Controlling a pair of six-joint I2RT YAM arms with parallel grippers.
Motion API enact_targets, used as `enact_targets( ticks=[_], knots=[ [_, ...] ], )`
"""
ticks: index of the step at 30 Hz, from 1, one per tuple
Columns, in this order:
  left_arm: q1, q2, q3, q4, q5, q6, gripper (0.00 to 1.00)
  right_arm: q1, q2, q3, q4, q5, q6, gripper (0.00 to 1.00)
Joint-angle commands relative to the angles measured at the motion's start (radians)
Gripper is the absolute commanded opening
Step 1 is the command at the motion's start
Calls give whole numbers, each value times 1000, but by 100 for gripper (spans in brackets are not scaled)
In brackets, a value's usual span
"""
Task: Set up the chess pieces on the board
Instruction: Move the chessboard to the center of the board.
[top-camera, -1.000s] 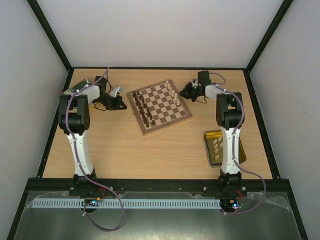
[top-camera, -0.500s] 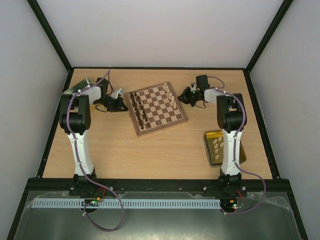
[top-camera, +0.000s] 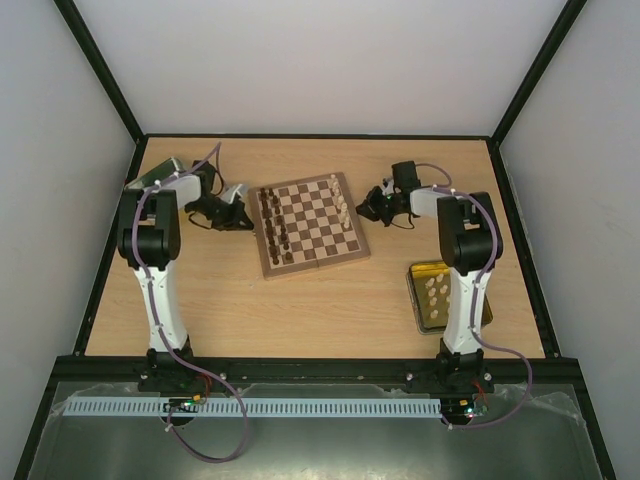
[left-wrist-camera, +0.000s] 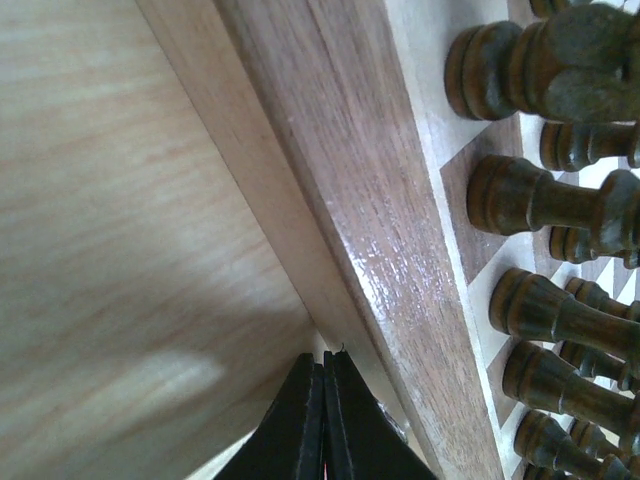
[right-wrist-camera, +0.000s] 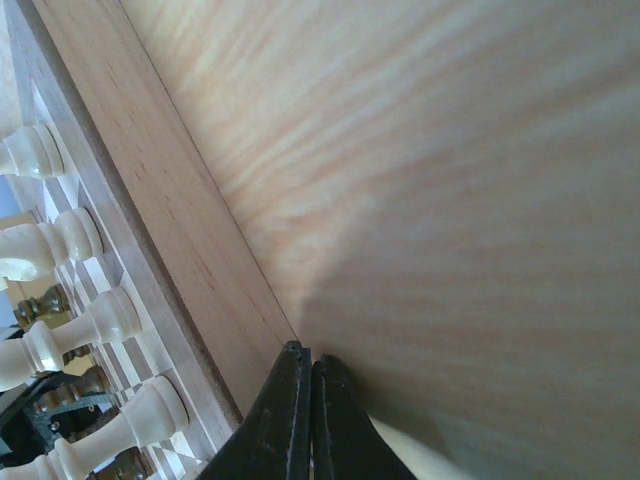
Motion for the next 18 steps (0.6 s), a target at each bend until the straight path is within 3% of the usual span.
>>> enact_targets(
  ticks=[1, 8, 18],
  knots=[
    [-20, -34, -47, -61, 44, 52, 2, 73, -4, -108, -134, 5, -13, 2],
    [-21, -85, -90, -106, 45, 95, 2, 99, -81, -205, -120, 8, -13, 2],
    [-21, -190, -214, -153, -15, 170, 2, 149, -265, -478, -20, 10, 40, 2]
  ],
)
